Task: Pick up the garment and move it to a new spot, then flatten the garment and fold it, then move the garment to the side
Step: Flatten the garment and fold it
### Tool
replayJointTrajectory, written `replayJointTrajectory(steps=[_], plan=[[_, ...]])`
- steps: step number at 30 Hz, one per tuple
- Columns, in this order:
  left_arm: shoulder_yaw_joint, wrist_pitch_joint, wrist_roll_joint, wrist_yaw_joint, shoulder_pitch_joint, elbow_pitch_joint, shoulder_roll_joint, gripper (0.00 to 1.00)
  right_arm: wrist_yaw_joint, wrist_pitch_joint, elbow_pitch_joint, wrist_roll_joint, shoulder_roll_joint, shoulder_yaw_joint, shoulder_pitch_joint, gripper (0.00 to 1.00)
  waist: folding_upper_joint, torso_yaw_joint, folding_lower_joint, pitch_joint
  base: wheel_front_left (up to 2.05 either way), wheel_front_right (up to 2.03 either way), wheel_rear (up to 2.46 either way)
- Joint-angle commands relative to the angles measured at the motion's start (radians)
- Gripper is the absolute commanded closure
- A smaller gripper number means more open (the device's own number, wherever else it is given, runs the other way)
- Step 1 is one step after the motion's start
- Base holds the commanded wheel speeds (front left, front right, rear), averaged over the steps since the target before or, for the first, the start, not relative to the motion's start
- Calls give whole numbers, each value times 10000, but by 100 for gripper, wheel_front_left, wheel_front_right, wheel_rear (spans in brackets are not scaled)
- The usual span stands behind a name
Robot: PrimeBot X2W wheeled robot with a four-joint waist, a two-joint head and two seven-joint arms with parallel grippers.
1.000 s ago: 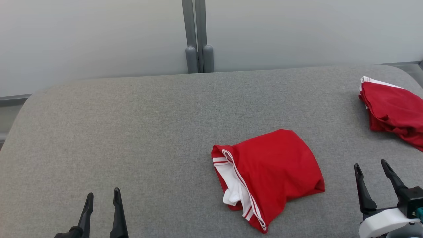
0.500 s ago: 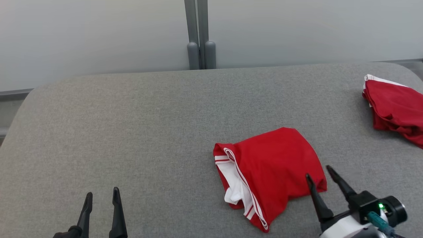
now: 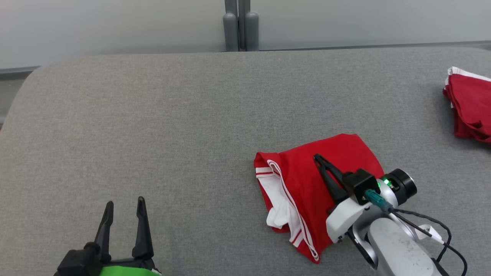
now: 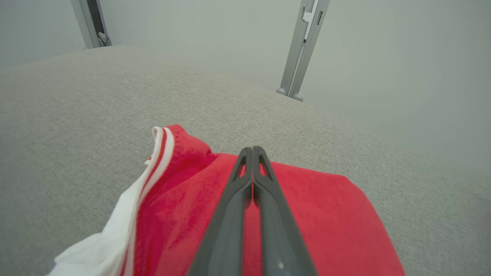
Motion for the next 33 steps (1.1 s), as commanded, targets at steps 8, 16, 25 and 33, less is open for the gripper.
replayJointTrajectory(steps=[8,16,25,33], plan=[[-207,-27,-146,26,-547,102,14,0,-16,-23,1767,-388,168,-383,-1267,100,0,536,0,796,0,0,0],[-159,-27,-136,16,-703,128,14,0,-16,-23,2499,-73,421,413,-1783,100,0,641,0,966,0,0,0],[-318,-27,-252,75,-898,86,14,0,-14,-22,3714,453,611,1519,-2635,100,0,742,0,1210,0,0,0],[-574,-26,-363,84,-1102,198,14,0,-14,-22,4520,747,700,1775,-3249,100,0,1005,0,1402,0,0,0]])
